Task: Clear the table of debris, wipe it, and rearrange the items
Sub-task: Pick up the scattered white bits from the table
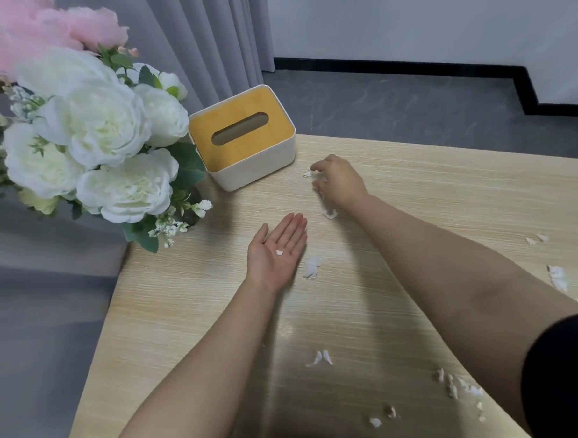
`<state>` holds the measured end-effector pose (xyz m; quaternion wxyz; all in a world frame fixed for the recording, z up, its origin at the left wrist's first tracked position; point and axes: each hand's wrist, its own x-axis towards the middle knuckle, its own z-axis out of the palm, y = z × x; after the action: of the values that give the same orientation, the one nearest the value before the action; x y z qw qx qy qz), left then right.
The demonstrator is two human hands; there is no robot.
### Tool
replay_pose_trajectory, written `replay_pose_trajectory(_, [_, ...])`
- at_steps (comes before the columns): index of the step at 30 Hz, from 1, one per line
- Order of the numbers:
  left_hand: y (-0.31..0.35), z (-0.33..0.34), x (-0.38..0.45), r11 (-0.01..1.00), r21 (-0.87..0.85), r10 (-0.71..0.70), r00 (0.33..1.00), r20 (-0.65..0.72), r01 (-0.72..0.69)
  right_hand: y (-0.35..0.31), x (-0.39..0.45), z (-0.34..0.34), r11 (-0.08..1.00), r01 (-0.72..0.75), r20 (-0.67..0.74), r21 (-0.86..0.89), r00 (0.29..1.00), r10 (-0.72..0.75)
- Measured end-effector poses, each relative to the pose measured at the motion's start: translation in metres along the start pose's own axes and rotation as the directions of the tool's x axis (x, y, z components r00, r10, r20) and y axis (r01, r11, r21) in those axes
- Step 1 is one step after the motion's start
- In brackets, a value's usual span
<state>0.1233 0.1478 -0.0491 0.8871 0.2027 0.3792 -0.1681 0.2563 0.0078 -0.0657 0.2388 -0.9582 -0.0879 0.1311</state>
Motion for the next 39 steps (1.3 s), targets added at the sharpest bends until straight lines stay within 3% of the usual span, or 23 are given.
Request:
replay_pose_trajectory(10, [0.009, -0.005, 0.005, 1.000, 0.001, 0.018, 0.999, -0.030, -0.018, -0.005, 0.018, 0.018, 0.982, 0.105, -0.002, -0.155, 0.994, -0.107])
replay_pose_trajectory(17, [0.009, -0.006, 0.008, 1.000, -0.012, 0.017, 0.999, -0.048, -0.017, -0.035, -0.028, 0.017, 0.945, 0.214, -0.156, 0.246, 0.971, -0.179])
replay_pose_trajectory(20, [0.005, 0.000, 0.007, 0.998, -0.063, 0.025, 0.998, -0.065, -0.029, -0.050, -0.061, 0.015, 0.881, 0.279, -0.087, 0.381, 0.960, -0.267])
replay_pose_trajectory(25, [0.005, 0.002, 0.006, 0.989, -0.150, 0.000, 1.000, -0.018, -0.003, -0.051, -0.089, 0.030, 0.893, 0.383, 0.107, 0.236, 0.903, -0.416])
replay_pose_trajectory(27, [0.005, 0.003, 0.006, 0.988, -0.155, -0.003, 1.000, -0.006, 0.002, -0.049, -0.093, 0.027, 0.885, 0.390, 0.101, 0.252, 0.899, -0.425])
replay_pose_trajectory(29, [0.005, 0.004, 0.006, 0.985, -0.170, 0.003, 1.000, -0.014, -0.005, -0.045, -0.094, 0.019, 0.872, 0.369, 0.000, 0.322, 0.921, -0.390])
replay_pose_trajectory(33, [0.004, 0.003, 0.006, 0.994, -0.106, 0.038, 0.999, -0.020, -0.039, -0.015, -0.079, 0.007, 0.933, 0.172, -0.194, 0.316, 0.974, -0.114])
replay_pose_trajectory(36, [0.003, 0.002, 0.005, 0.997, -0.075, 0.028, 1.000, -0.002, -0.028, 0.011, -0.067, 0.009, 0.977, -0.011, -0.105, 0.215, 0.994, 0.035])
replay_pose_trajectory(39, [0.002, 0.001, 0.004, 0.998, -0.061, 0.025, 1.000, 0.010, -0.025, 0.024, -0.067, 0.018, 0.994, -0.049, 0.012, 0.095, 0.999, 0.048])
